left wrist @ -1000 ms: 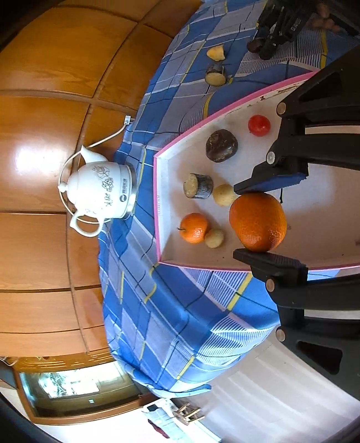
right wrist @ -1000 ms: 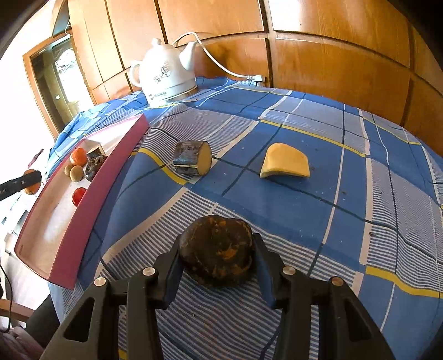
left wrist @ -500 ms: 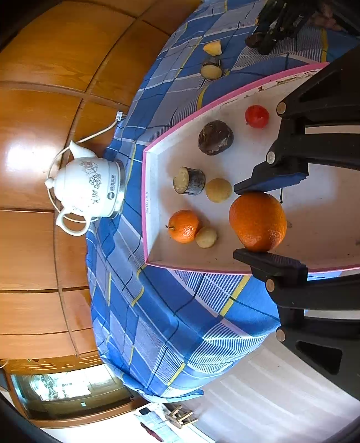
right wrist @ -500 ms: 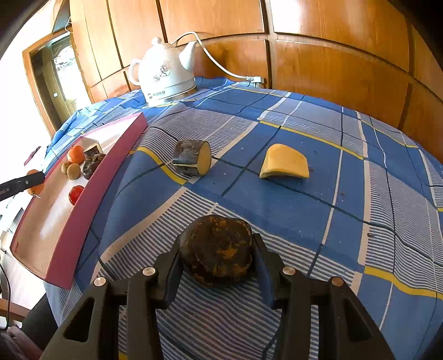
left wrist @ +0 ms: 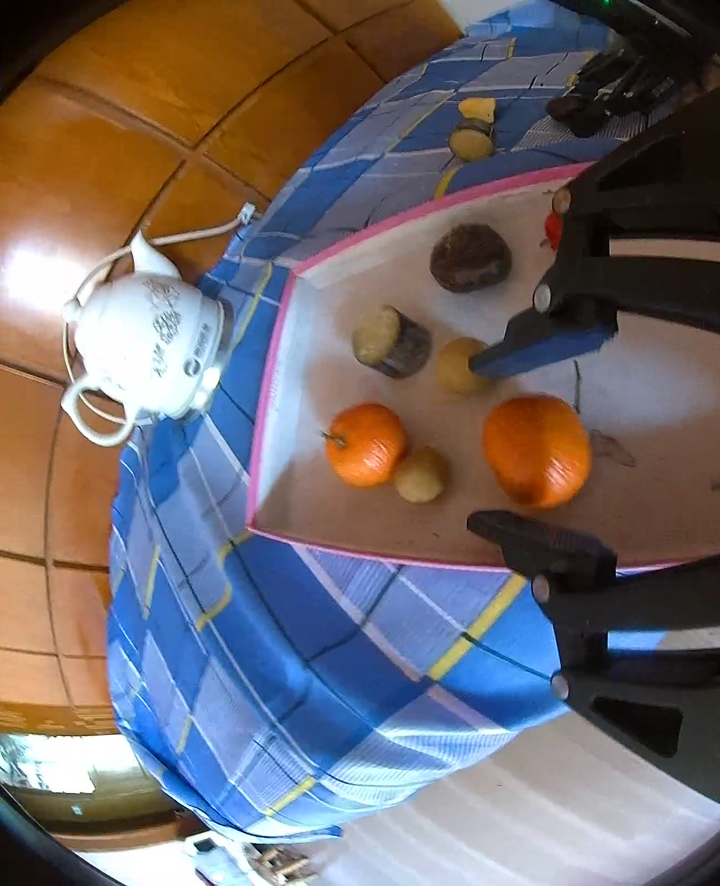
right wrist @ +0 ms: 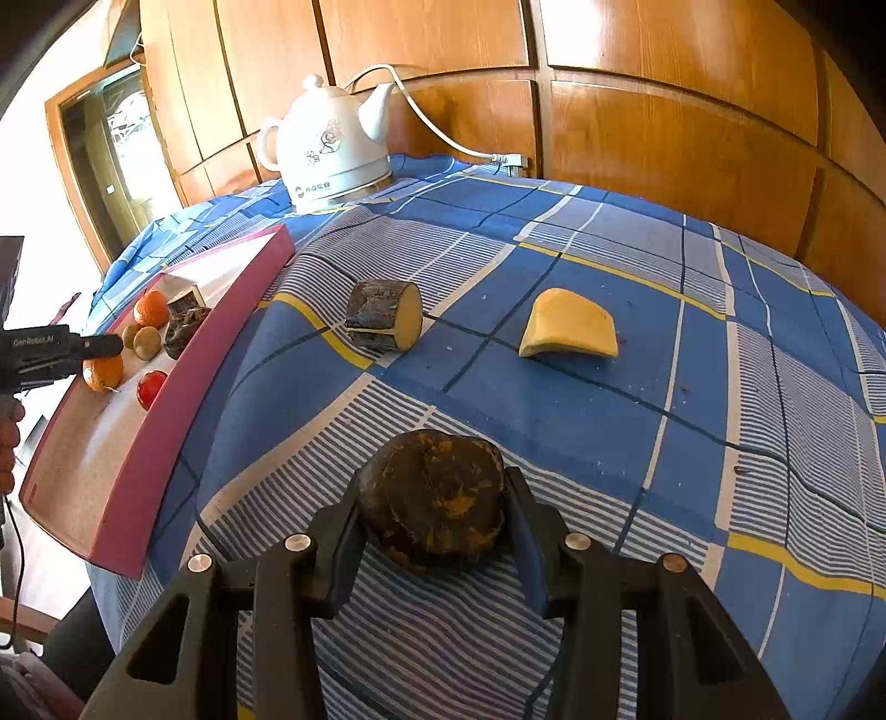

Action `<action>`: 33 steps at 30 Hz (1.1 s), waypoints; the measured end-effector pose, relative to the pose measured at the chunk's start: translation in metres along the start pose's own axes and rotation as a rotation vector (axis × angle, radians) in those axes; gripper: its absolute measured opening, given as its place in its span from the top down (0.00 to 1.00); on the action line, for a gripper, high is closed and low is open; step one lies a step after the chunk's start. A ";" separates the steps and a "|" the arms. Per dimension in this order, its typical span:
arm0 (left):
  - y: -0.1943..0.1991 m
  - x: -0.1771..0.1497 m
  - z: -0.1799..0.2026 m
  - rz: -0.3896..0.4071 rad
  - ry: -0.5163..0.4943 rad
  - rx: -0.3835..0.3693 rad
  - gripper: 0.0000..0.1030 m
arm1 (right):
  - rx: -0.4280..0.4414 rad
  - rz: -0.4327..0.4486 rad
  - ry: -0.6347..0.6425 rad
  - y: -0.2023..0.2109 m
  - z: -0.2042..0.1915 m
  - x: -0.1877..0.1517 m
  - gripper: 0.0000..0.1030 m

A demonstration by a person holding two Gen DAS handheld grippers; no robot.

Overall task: Organize fruits
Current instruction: 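Lower the orange into the tray and open the left gripper, then carry the dark round cake into the tray with the right gripper and release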

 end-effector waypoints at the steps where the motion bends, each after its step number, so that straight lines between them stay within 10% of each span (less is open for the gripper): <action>1: 0.001 0.002 0.000 0.014 -0.007 0.007 0.44 | 0.000 0.001 -0.001 0.000 0.000 0.000 0.54; 23: 0.078 0.002 0.015 0.304 -0.098 0.138 0.04 | -0.004 0.012 0.002 0.001 0.000 0.000 0.54; 33: 0.101 0.003 0.030 0.379 -0.154 0.167 0.03 | -0.017 0.008 0.007 0.000 0.000 0.001 0.54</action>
Point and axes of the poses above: each gripper's, at about its wrist camera, not at the fingertips, and y roughly against the way its jaws point, z to its right, x to its top, the point moved 10 cm from there along -y, roughly the way its jaws point, and after that the axes turned 12 degrees about y, right-handed, at the moved point
